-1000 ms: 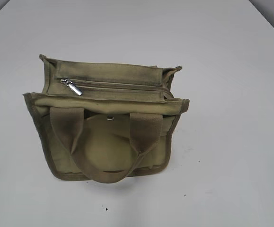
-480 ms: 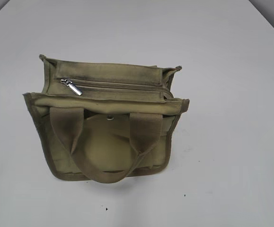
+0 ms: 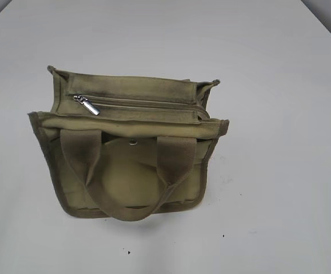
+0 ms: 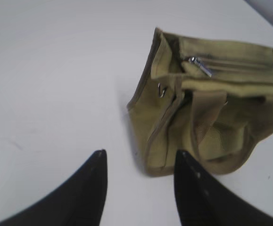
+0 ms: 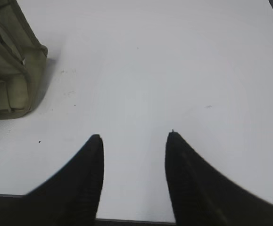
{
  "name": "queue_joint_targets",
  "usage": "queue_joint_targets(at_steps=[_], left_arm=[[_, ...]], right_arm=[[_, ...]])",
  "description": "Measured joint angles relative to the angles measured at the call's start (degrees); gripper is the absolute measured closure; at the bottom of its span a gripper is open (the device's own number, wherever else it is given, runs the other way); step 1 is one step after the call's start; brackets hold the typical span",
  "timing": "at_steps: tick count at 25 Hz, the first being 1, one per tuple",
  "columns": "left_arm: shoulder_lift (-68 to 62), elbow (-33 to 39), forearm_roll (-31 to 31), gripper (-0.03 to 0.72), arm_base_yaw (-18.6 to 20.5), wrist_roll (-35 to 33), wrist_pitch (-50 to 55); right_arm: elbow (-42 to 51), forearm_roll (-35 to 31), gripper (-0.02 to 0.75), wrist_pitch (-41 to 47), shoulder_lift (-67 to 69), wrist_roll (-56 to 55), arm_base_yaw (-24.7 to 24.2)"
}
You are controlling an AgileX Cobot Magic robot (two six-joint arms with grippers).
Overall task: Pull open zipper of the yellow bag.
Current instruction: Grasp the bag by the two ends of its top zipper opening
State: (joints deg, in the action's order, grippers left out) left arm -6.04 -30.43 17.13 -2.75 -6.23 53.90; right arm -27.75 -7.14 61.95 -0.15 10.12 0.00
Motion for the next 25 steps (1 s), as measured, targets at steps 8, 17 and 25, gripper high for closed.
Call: queue_joint_targets(at_steps=[8, 17, 25], left_arm=[[-17.75, -0.26, 20.19, 0.327, 0.0, -0.81, -13.19], [-41.06, -0.51, 38.91, 0.327, 0.0, -12.64, -19.29], [-56.81, -8.22, 40.13, 0.317, 0.0, -16.1, -13.1]], right_arm=[[-0.92, 0.12, 0.395, -10.35, 10.18, 1.6, 3.06], [-4.45, -0.86, 0.395, -22.65, 31.61, 3.78, 8.86], [-15.76, -10.41, 0.395, -20.47, 52.52, 17.5, 14.77]])
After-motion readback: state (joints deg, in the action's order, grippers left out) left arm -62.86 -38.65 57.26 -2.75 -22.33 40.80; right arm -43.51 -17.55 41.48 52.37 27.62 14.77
